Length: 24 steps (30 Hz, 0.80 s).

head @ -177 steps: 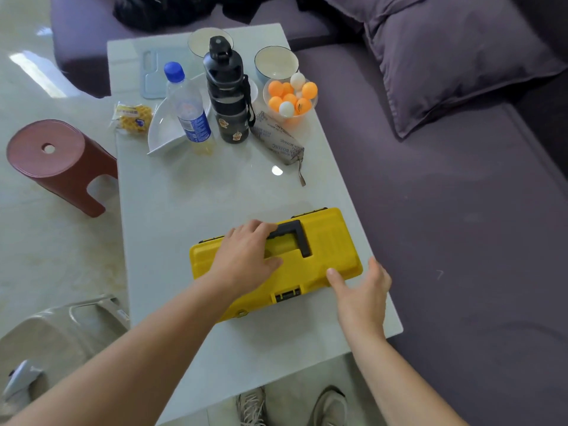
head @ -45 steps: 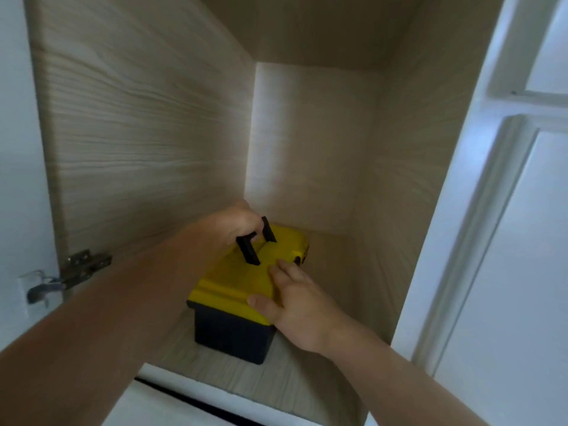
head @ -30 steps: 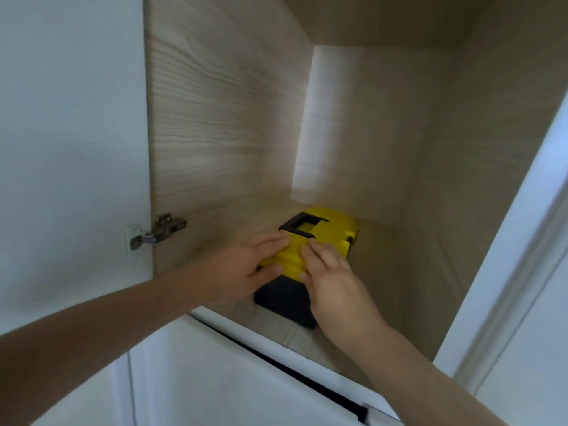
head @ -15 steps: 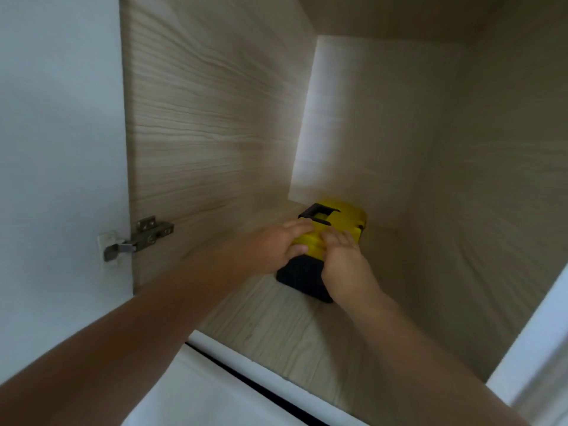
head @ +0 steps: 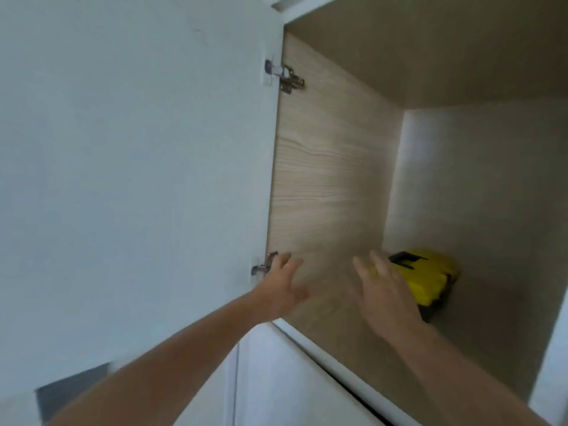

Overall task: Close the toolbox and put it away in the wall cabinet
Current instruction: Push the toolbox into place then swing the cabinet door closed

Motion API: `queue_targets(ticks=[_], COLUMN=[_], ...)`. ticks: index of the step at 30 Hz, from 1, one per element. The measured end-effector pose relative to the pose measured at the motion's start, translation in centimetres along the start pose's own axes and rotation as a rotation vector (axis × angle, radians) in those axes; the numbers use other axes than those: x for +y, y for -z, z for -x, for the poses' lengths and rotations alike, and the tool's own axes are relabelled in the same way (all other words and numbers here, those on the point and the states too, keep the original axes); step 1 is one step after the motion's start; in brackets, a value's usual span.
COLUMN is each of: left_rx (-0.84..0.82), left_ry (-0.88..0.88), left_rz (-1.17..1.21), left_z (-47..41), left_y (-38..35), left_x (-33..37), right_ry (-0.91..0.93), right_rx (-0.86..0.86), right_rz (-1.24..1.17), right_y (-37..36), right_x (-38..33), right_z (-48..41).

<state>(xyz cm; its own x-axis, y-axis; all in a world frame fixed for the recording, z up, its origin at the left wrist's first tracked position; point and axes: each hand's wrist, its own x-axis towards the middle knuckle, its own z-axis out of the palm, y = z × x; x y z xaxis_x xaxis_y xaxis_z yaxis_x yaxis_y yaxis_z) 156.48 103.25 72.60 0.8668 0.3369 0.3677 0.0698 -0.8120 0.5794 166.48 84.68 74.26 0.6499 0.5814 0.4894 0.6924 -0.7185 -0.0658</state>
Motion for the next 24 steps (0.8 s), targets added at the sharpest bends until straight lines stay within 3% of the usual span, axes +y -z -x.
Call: queue_targets(ticks=[7, 15, 18, 24], left_rx=[0.362, 0.816, 0.85, 0.833], left_ry=[0.254, 0.638, 0.68, 0.578], left_rz=[-0.068, -0.096, -0.019, 0.39], left_z=[14.3, 28.9, 30.3, 27.6], left_y=[11.7, 22.1, 24.7, 26.5], left_x=[-0.6, -2.4, -3.8, -7.0], right_ry=[0.376, 0.796, 0.861, 0.868], right_rx=[0.092, 0.218, 0.23, 0.201], right_rz=[-0.169, -0.153, -0.143, -0.145], right_y=[6.2, 11.8, 12.6, 12.8], right_x=[-12.6, -24.7, -27.2, -29.1], right_z=[3.0, 9.1, 10.5, 10.3])
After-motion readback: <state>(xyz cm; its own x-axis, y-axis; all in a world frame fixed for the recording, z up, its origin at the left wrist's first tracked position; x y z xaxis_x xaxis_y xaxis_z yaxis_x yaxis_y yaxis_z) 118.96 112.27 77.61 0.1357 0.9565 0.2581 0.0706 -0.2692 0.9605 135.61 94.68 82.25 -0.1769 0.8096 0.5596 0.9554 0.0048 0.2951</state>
